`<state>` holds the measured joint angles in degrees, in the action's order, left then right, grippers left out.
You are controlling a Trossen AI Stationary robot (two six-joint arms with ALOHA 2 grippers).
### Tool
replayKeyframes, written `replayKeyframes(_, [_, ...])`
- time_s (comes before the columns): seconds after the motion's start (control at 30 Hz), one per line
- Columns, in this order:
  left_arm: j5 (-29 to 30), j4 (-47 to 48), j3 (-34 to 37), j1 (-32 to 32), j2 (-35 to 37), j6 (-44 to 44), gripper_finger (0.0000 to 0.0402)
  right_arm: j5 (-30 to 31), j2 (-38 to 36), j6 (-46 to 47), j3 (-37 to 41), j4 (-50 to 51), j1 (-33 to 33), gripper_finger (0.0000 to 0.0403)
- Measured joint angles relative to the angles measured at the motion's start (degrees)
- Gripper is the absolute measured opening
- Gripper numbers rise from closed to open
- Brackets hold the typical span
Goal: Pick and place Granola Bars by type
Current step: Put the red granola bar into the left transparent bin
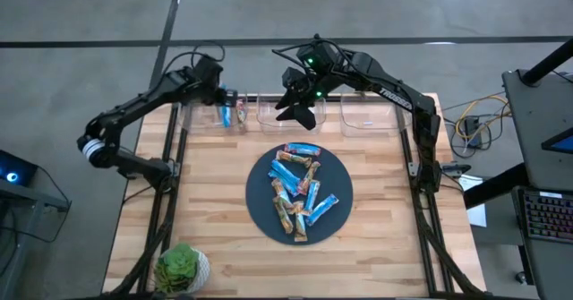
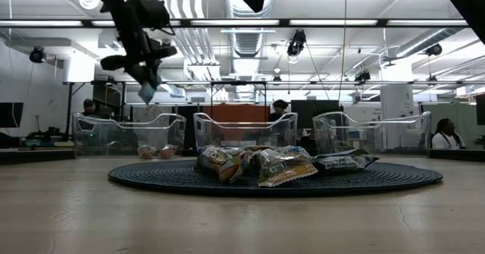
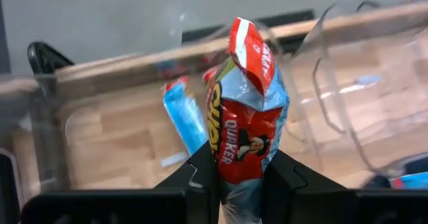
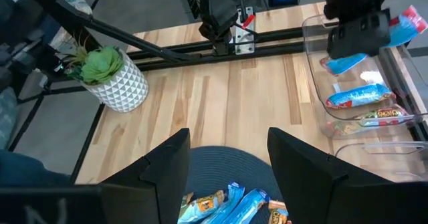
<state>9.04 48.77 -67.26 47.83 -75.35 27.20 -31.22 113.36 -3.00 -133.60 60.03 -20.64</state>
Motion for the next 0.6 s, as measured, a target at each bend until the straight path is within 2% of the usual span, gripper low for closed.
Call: replayKeyframes(0.6, [-0.2,0.9,0.0,-0.1,-7.1,-1.4,0.0053,0.0,0.0,0.0,0.0,0.0,0.0,0.0192])
